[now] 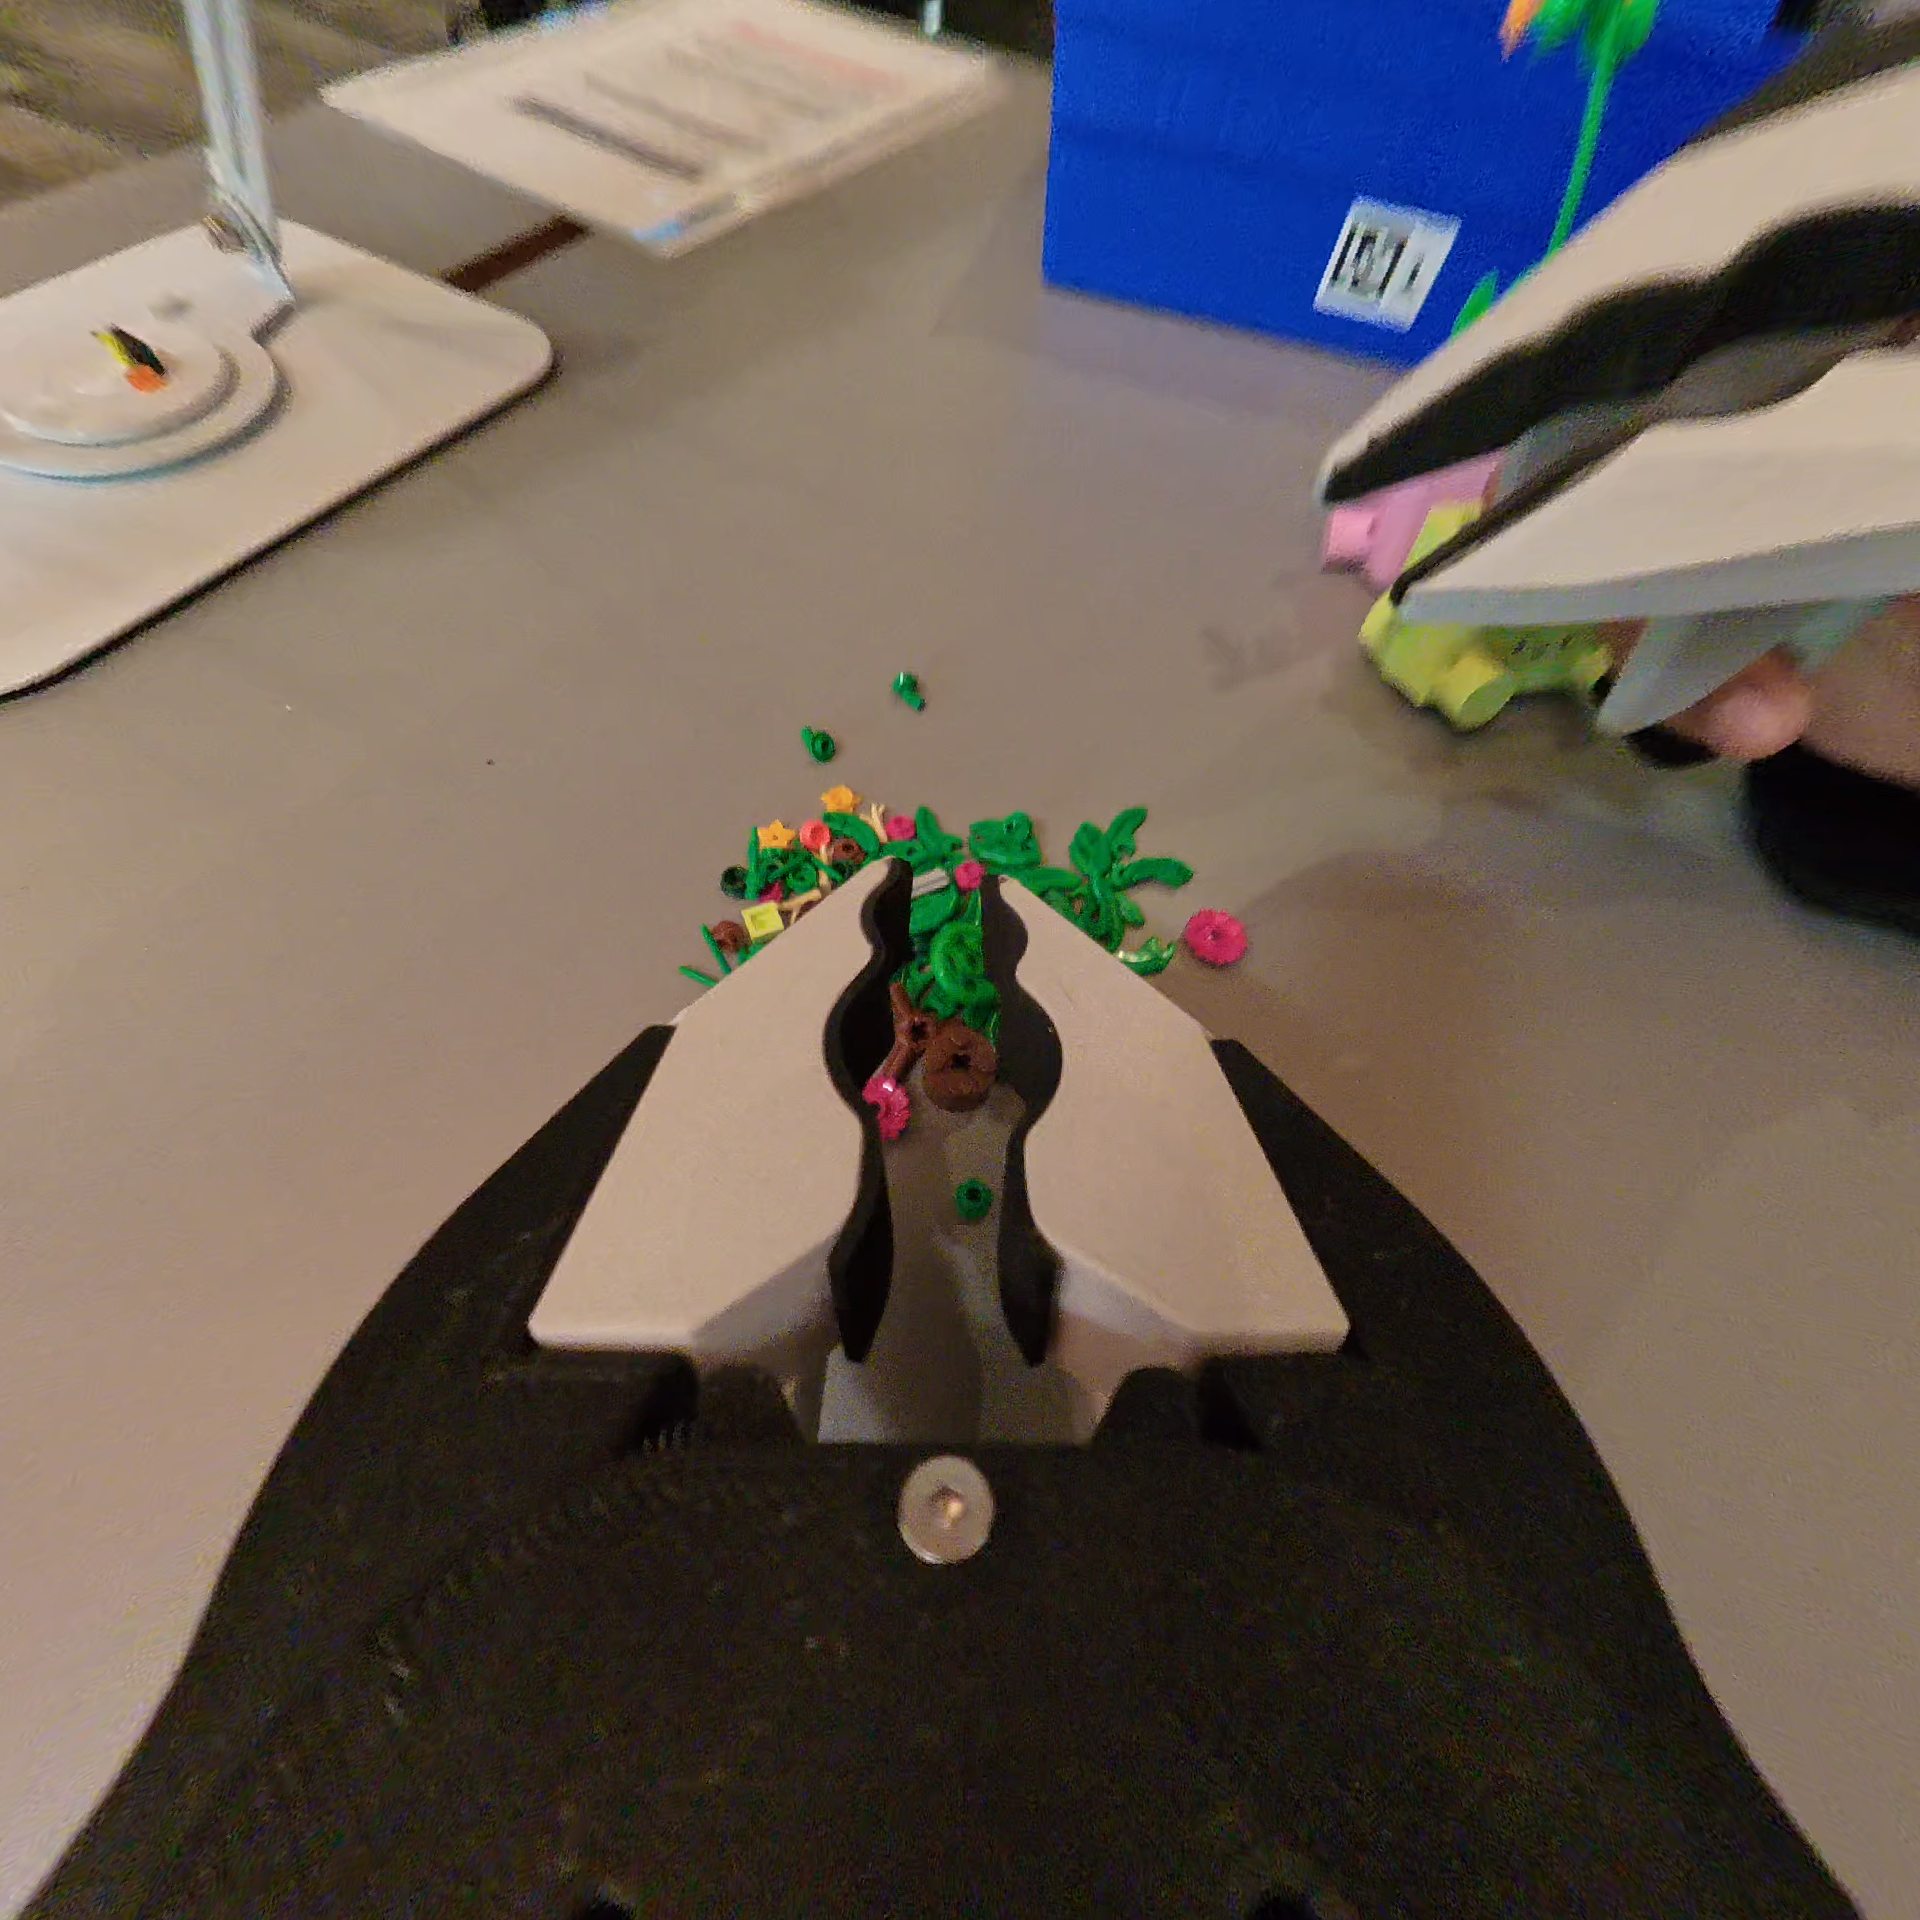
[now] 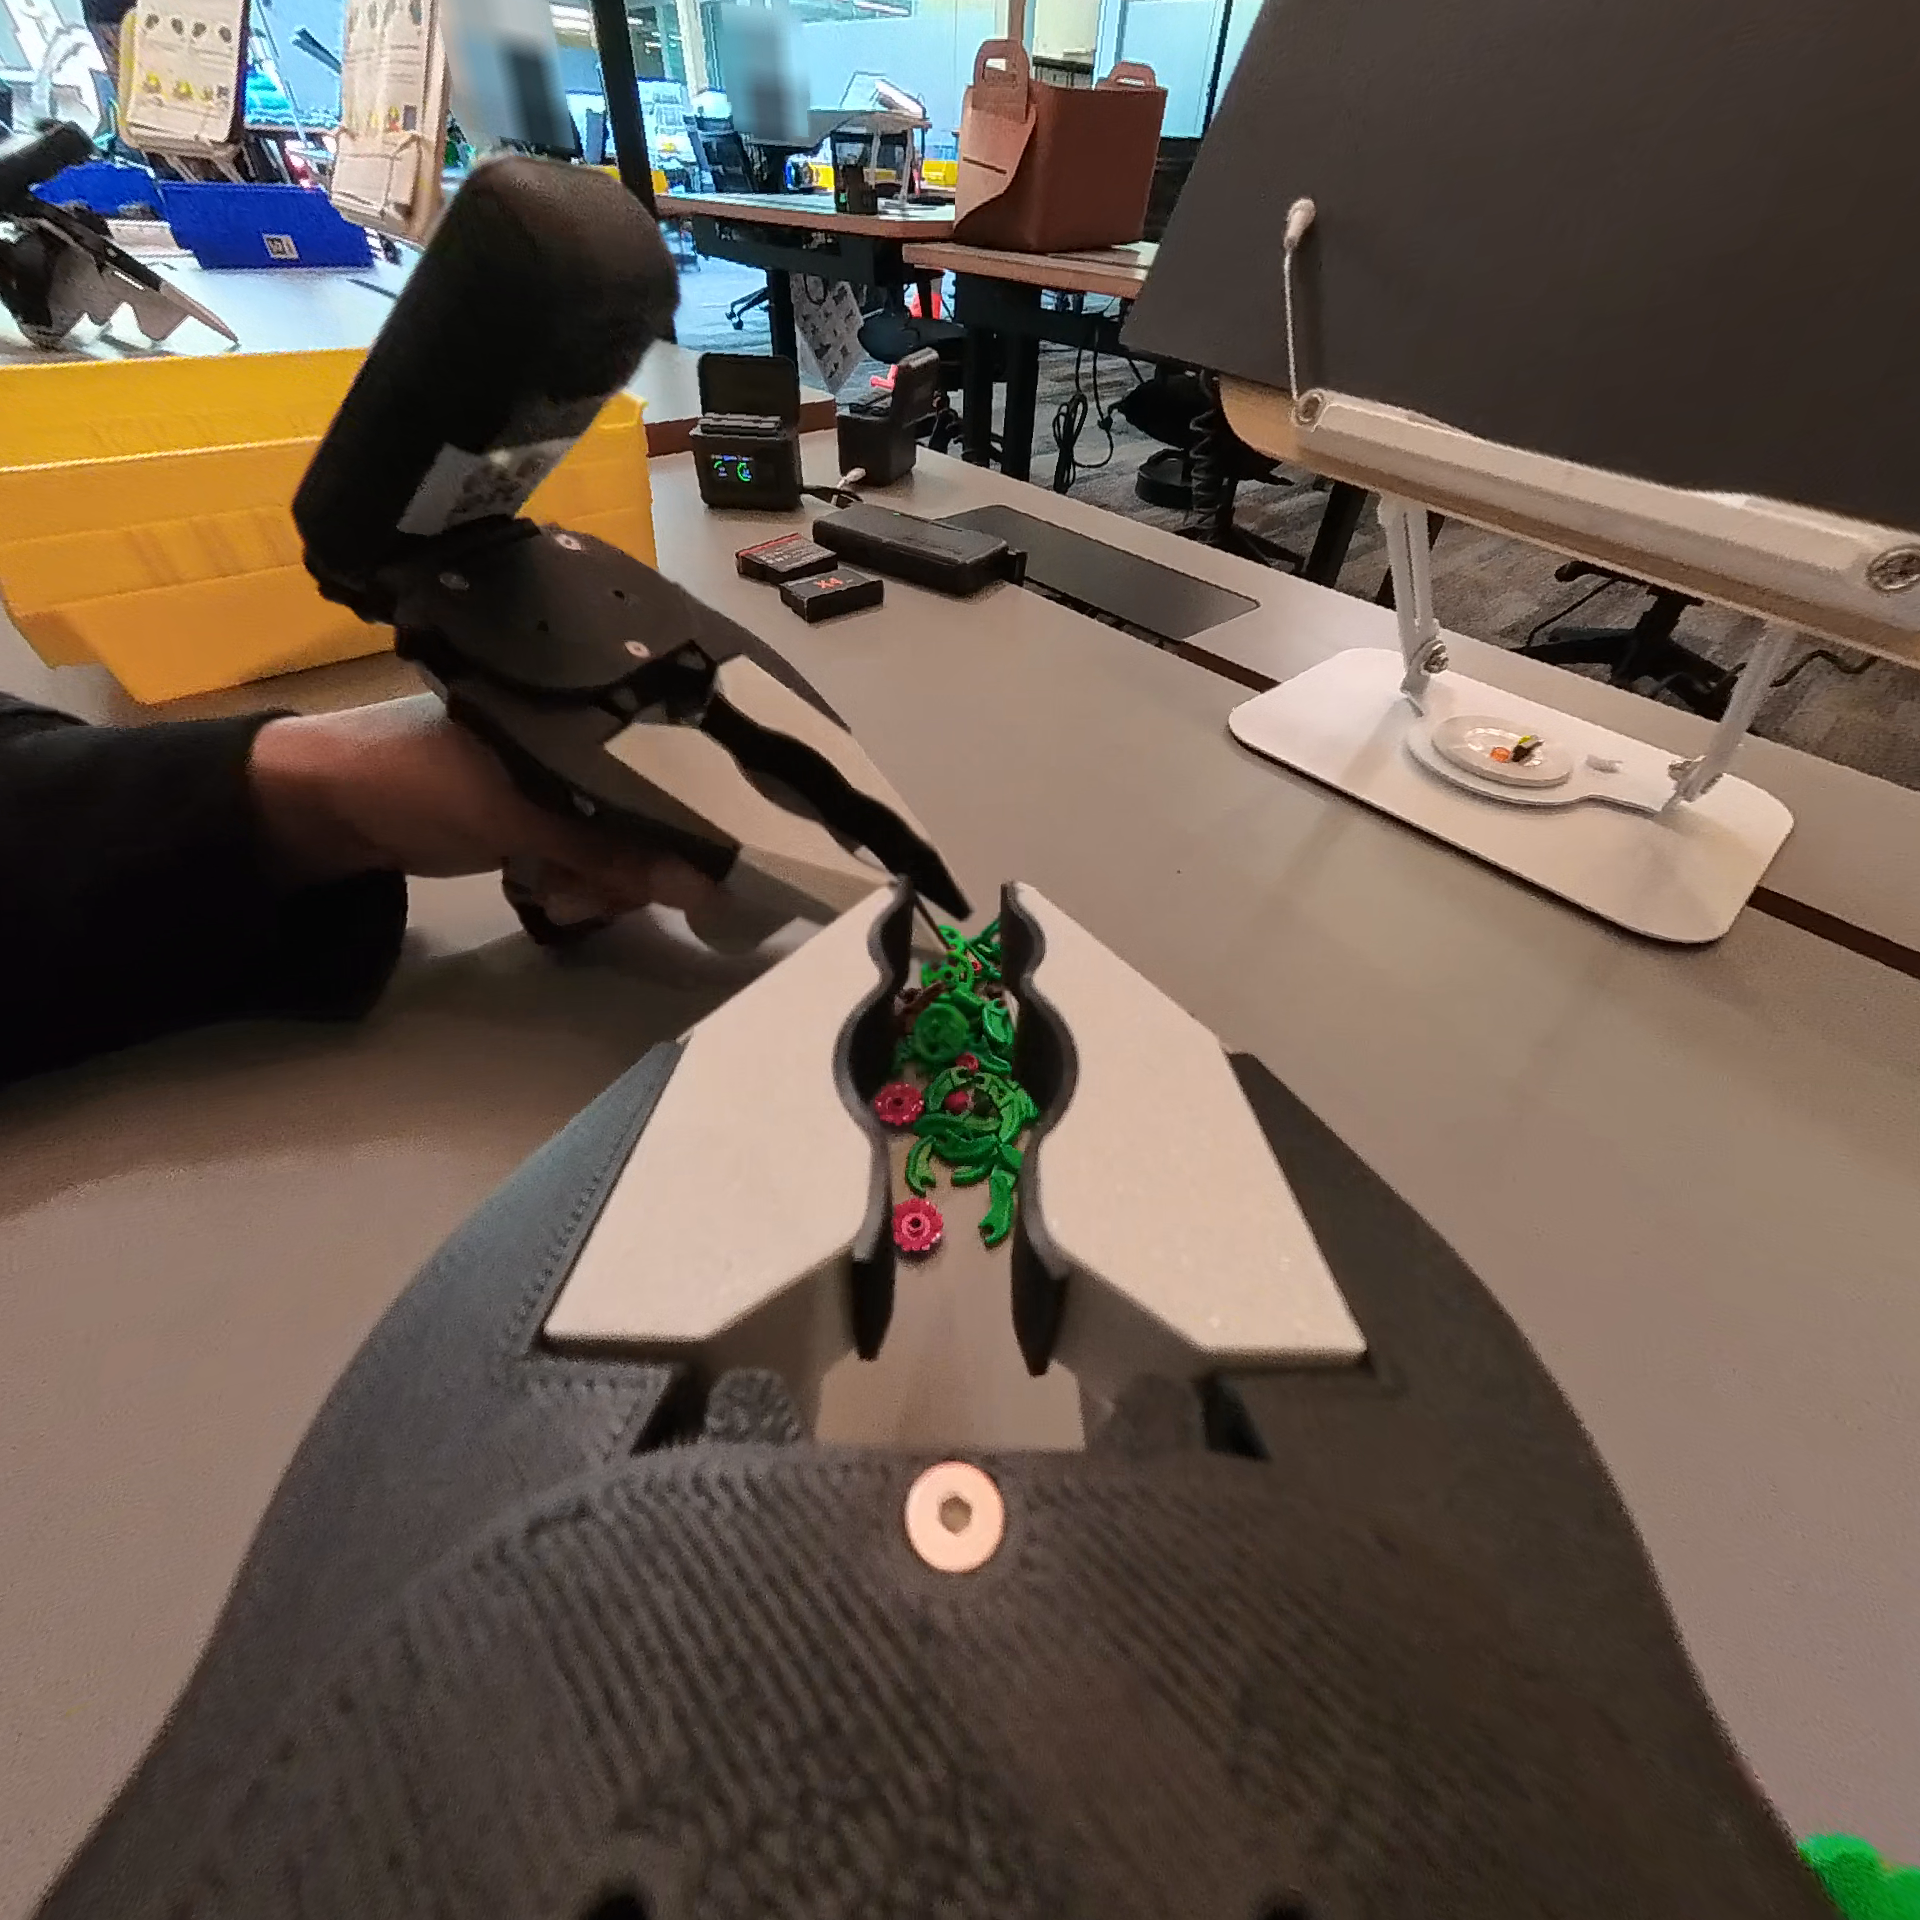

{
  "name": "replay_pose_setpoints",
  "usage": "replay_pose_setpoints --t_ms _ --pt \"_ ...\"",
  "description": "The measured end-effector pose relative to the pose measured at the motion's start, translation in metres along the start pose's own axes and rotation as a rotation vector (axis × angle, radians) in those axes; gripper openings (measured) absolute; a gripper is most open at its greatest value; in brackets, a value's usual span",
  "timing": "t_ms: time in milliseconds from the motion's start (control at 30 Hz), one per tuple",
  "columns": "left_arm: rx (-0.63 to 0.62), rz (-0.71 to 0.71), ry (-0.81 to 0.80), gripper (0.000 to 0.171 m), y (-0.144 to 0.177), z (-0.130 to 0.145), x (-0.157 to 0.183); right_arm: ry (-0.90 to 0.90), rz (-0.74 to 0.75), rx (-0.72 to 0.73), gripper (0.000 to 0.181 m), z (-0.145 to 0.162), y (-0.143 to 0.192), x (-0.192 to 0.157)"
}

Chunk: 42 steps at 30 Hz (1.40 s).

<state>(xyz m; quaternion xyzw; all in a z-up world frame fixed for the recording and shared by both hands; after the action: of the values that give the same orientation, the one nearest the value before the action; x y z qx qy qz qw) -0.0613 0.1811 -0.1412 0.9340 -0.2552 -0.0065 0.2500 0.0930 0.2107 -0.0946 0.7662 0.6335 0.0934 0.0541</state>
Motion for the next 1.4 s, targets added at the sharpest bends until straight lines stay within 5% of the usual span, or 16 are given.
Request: replay_pose_setpoints --t_ms 233,333,400,500,667,933,1033,1133,1267,1400 --pt "0.244 -0.207 0.005 0.023 0.072 -0.009 -0.039 0.131 0.018 0.101 0.01 -0.026 0.021 -0.022" --pt "0.278 -0.567 -0.17 0.033 0.149 -0.017 -0.06 0.22 0.061 0.145 0.001 -0.025 0.023 -0.031" --pt "0.437 -0.838 -0.183 0.013 0.209 -0.012 -0.063 0.218 0.049 0.096 0.0 -0.018 0.017 -0.032" --pt "0.337 -0.802 -0.052 0.0 0.248 0.015 -0.055 0.186 0.013 0.045 0.003 -0.011 0.01 -0.032" --pt "-0.033 -0.522 0.343 0.035 0.236 0.074 -0.047 0.193 0.014 0.007 0.005 -0.004 0.004 -0.032" --pt "-0.394 -0.704 0.325 0.043 0.209 0.106 -0.064 0.156 0.073 0.022 0.008 -0.003 0.011 -0.015" --pt "-0.402 -0.654 0.343 0.036 0.201 0.11 -0.064 0.12 0.093 0.026 0.01 -0.003 0.018 -0.007" --pt "-0.439 -0.622 0.317 0.003 0.191 0.113 -0.062 0.096 0.091 0.044 0.011 -0.003 0.029 -0.003" --pt "-0.456 -0.577 0.262 0.002 0.177 0.101 -0.056 0.118 0.085 0.124 0.011 -0.013 0.048 -0.003" --pt "-0.301 -0.456 0.19 0.001 0.141 0.062 -0.043 0.123 0.089 0.187 0.011 -0.02 0.061 0.0"
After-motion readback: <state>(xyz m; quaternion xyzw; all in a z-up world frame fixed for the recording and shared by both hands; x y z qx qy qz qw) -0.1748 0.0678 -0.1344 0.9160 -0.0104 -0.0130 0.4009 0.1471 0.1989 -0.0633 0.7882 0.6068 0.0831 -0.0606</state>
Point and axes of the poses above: each gripper's, where its closed fingertips meet, y back along the fingers, z out of its underside, x = y × z across the jaws, the point moved 8 cm from there along y, back along the fingers, and after that the axes turned 2 degrees about y, right-handed, at the moved point
